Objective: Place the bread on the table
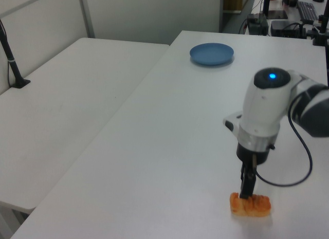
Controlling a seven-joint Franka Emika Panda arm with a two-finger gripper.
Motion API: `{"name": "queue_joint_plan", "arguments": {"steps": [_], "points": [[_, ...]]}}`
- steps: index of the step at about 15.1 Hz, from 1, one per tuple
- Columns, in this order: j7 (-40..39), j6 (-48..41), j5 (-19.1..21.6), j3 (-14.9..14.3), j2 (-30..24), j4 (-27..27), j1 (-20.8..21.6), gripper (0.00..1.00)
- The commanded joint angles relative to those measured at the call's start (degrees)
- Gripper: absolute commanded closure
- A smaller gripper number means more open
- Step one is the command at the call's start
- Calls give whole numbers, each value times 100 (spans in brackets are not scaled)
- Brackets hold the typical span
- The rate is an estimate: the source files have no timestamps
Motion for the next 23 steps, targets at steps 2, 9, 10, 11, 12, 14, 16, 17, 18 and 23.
{"name": "queue_joint_plan", "arguments": {"steps": [2,9,10,11,12,14,16,17,18,23], "points": [[-269,-1007,424,1,-542,337,-457,0],[-2002,-2810,1356,-797,-1561,1032,-1047,0],[-2029,-2924,1365,-1043,-1754,1032,-1047,0],[-2081,-3004,1374,-1306,-1930,1041,-1047,0],[-2125,-3074,1374,-1596,-2089,1041,-1012,0],[-2231,-3224,1392,-2106,-2248,1198,-968,0],[-2677,-3312,1409,-2520,-2257,1365,-959,0],[-2836,-3321,1549,-2739,-2257,1418,-941,0],[-2933,-3312,1768,-3003,-2275,1428,-898,0],[-4242,-3190,2314,-3603,-2240,1533,-906,0]]}}
